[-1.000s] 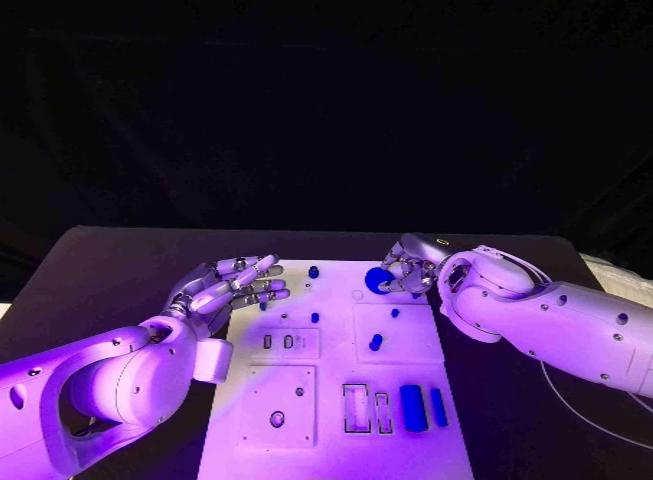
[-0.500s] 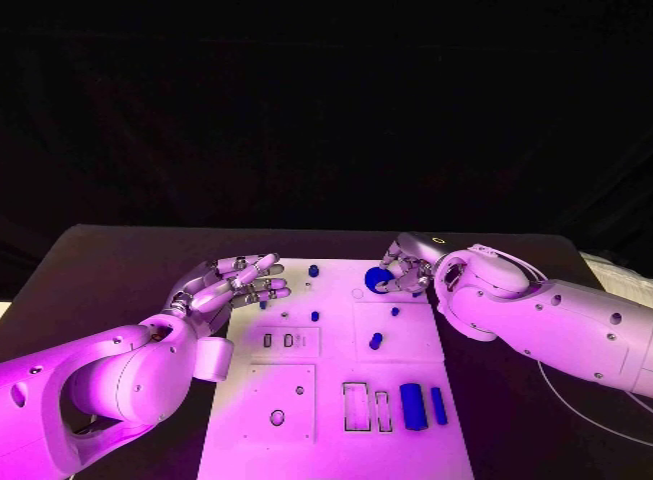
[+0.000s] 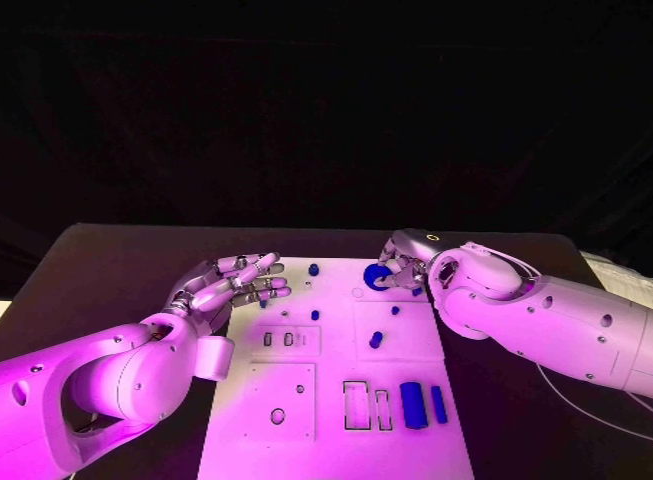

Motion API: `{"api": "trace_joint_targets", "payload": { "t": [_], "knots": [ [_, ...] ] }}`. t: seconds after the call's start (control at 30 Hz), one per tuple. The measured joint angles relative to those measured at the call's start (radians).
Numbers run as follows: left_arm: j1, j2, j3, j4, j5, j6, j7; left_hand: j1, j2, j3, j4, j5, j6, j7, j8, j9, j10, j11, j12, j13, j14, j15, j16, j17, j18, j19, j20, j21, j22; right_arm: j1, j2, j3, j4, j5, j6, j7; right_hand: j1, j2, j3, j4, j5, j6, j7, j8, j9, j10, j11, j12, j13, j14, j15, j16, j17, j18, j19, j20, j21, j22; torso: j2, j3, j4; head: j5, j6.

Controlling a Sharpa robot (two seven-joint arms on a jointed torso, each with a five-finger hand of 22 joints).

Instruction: Assemble the parts on the task board

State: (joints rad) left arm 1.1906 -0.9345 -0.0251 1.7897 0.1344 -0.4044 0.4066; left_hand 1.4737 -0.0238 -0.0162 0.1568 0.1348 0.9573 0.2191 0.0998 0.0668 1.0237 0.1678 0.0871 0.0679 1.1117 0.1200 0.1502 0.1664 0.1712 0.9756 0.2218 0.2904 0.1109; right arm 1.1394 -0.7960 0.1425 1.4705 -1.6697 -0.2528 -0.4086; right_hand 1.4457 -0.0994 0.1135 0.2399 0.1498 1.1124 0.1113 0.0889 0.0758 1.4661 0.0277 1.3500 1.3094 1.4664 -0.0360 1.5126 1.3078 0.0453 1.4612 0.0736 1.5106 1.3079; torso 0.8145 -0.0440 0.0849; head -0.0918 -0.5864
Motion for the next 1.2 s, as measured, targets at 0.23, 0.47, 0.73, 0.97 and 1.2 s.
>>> {"api": "trace_joint_targets", "payload": {
  "t": [0.23,0.47,0.73,0.97,1.2],
  "knots": [
    [0.0,0.001,0.0,0.0,0.0,0.0,-0.001,0.005,0.005,0.003,-0.003,0.0,0.0,0.0,0.0,0.0,0.0,0.0,0.0,0.0,0.0,0.0,0.0,0.0,0.0,0.0,0.0,0.0,0.0,-0.005,0.003,-0.003,0.02,-0.013,-0.029,0.0,0.013,0.01,0.038,-0.017,0.001,0.003,0.003,0.0,0.0,-0.002,-0.002,0.013,-0.001,-0.004,-0.004,0.0,0.0,0.0,0.004,-0.004,0.004,0.0,0.0,0.0001,-0.0006,0.002,0.003],
    [0.0,0.001,0.0,-0.003,0.0,0.0,-0.002,0.005,0.005,0.003,-0.003,0.0,0.0,0.0,-0.004,0.0,0.0,0.0,0.0,0.0,0.0,0.0,0.0,0.001,0.0,0.0,0.0,0.0,-0.001,-0.006,0.035,-0.004,0.06,-0.026,-0.1,0.002,0.022,0.006,0.05,-0.021,0.015,0.003,0.003,0.0,-0.001,-0.002,-0.002,0.017,-0.001,-0.004,-0.004,0.0,0.0,0.0,0.004,-0.004,0.004,0.0,0.0,0.0,0.0006,0.003,0.005],
    [0.0,0.002,0.0,-0.005,0.0,0.0,-0.002,0.005,0.005,0.003,-0.003,0.0,0.0,0.0,-0.004,0.0,0.0,0.0,0.0,0.0,0.0,0.0,0.0,0.001,0.0,0.0,0.0,0.0,-0.001,-0.006,0.1,-0.007,0.062,-0.055,-0.144,0.002,0.021,0.007,0.052,-0.019,0.015,0.003,0.003,-0.002,-0.001,-0.002,-0.002,0.017,-0.001,-0.004,-0.004,0.0,0.0,0.0,0.004,-0.004,0.004,0.0,0.001,-0.0007,0.0009,0.009,0.004],
    [0.0,0.004,0.0,-0.008,0.001,0.001,-0.002,0.005,0.005,0.003,-0.003,0.0,0.0,0.0,-0.004,0.0,0.0,0.0,0.0,0.0,0.0,0.0,0.0,0.001,0.0,0.0,0.0,0.0,-0.001,-0.006,0.159,-0.018,0.035,-0.075,-0.159,0.002,0.017,0.012,0.058,-0.018,0.015,0.003,0.002,-0.013,-0.001,-0.002,-0.002,0.017,0.0,-0.004,-0.004,0.0,0.0,0.0,0.004,-0.004,0.004,0.0,0.002,-0.0018,0.0045,0.014,0.0],
    [0.0,0.004,0.0,-0.01,0.001,0.001,-0.002,0.005,0.005,0.003,-0.003,0.0,0.0,0.0,-0.004,0.0,0.0,0.0,0.0,0.0,0.0,0.0,0.0,0.001,0.0,0.0,0.0,0.0,-0.001,-0.01,0.201,-0.029,0.011,-0.083,-0.158,0.006,0.014,0.014,0.058,-0.018,0.015,0.002,0.002,-0.013,-0.001,-0.002,-0.001,0.017,0.0,-0.004,-0.004,0.0,0.0,0.0,0.003,-0.004,0.004,0.0,0.004,-0.0031,0.0094,0.013,-0.001]
  ]
}}
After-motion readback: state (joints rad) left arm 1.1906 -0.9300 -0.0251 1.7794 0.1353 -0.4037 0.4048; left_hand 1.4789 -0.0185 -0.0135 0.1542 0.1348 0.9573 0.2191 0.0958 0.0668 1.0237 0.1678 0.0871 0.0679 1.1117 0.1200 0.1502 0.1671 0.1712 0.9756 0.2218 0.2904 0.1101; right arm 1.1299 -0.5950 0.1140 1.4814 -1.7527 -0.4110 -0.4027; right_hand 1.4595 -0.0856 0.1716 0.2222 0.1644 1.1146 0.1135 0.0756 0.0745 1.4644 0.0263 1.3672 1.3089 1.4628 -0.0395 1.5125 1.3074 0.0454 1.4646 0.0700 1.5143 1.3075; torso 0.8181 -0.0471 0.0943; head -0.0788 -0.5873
